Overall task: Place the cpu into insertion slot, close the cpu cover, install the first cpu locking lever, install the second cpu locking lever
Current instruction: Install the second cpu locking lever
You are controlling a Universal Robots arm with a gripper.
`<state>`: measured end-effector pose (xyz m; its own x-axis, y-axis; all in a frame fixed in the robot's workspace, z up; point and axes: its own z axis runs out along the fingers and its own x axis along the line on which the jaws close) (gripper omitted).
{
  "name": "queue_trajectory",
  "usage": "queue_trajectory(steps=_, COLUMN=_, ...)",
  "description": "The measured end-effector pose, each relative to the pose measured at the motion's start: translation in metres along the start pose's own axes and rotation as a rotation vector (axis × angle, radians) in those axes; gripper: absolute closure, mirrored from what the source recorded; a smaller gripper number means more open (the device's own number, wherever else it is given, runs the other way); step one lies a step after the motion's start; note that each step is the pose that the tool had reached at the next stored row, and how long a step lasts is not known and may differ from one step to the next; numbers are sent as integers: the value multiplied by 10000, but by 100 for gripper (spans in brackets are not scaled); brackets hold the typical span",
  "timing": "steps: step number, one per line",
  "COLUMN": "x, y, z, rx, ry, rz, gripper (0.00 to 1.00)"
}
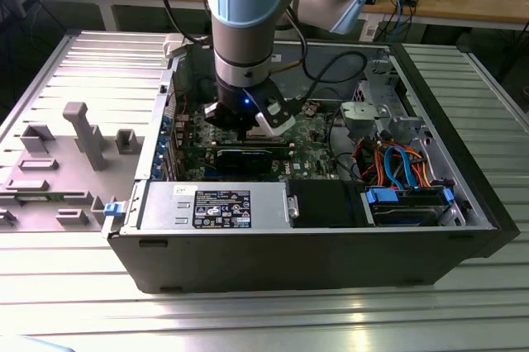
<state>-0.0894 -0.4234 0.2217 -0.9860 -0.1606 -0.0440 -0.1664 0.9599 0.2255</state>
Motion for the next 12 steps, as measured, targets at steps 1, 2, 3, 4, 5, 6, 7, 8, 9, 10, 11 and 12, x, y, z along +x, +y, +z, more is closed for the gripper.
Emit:
queue_trajectory(steps=1, x=3, y=5, z=7, rx=2, ry=2, rz=0, gripper=89)
queue_trajectory(steps=2, x=5, y=11, z=16, rx=1, ry=2, rz=0, gripper=89)
queue_trajectory(steps=3, x=7, y=21, z=29, rx=2, ry=3, rz=-5, gripper=89)
queue_trajectory(steps=4, x=8, y=29, z=40, rx=1, ry=4, rz=-15, gripper=89)
queue_trajectory(steps=5, x=13, y=39, z=54, rx=-2, ry=7, rz=-36, gripper=89)
queue_trajectory(steps=6, x=18, y=45, z=64, rx=-2, ry=11, rz=-50, gripper=89)
queue_trajectory(steps=7, x=31, y=53, z=79, rx=-3, ry=16, rz=-69, gripper=89)
queue_trajectory(steps=8, x=41, y=58, z=89, rx=-3, ry=18, rz=-76, gripper=89)
queue_trajectory(steps=9, x=48, y=66, z=99, rx=-1, ry=20, rz=-82, gripper=89)
queue_trajectory(steps=10, x=51, y=74, z=108, rx=-1, ry=22, rz=-87, gripper=89)
queue_trajectory(steps=11, x=54, y=82, z=125, rx=-2, ry=24, rz=-94, gripper=89)
queue_trajectory(steps=12, x=53, y=85, z=143, rx=-4, ry=24, rz=-103, gripper=89)
